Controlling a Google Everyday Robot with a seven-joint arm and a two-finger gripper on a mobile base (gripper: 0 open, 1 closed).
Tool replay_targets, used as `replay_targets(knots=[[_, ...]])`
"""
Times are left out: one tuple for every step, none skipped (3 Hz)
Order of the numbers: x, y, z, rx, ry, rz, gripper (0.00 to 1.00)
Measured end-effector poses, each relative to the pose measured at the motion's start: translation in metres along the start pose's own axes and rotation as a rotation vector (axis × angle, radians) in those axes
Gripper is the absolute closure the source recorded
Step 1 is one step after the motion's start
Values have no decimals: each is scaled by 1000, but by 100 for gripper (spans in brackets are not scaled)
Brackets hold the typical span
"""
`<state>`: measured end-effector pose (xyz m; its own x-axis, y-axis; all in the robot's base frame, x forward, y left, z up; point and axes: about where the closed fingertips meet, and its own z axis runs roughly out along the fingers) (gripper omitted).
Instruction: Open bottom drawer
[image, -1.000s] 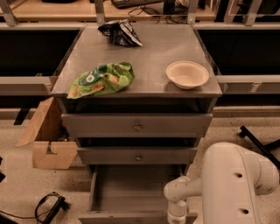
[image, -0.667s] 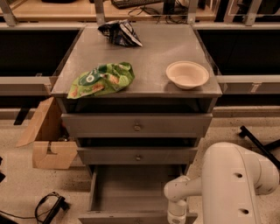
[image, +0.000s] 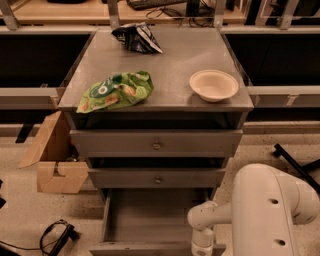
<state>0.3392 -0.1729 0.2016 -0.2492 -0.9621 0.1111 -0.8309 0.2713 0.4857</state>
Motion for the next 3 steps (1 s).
replay_targets(knots=[[-1,-2,-2,0,0,0,100],[2,4,1,-24,0,9,100],[1,3,-1,-24,0,9,100]])
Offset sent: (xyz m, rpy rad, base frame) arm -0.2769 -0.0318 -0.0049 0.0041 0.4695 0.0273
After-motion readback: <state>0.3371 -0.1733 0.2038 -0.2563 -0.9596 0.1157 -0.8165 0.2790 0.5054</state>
